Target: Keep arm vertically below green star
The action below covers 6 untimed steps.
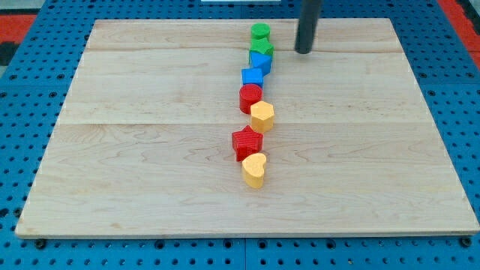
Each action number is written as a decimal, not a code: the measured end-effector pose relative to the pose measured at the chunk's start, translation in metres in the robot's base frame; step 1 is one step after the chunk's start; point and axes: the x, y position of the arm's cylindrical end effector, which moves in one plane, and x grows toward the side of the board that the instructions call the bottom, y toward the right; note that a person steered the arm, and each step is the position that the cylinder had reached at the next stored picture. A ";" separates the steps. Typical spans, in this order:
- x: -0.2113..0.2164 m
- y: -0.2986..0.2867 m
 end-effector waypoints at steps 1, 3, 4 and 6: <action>0.005 -0.075; 0.006 -0.153; 0.004 -0.148; 0.042 -0.148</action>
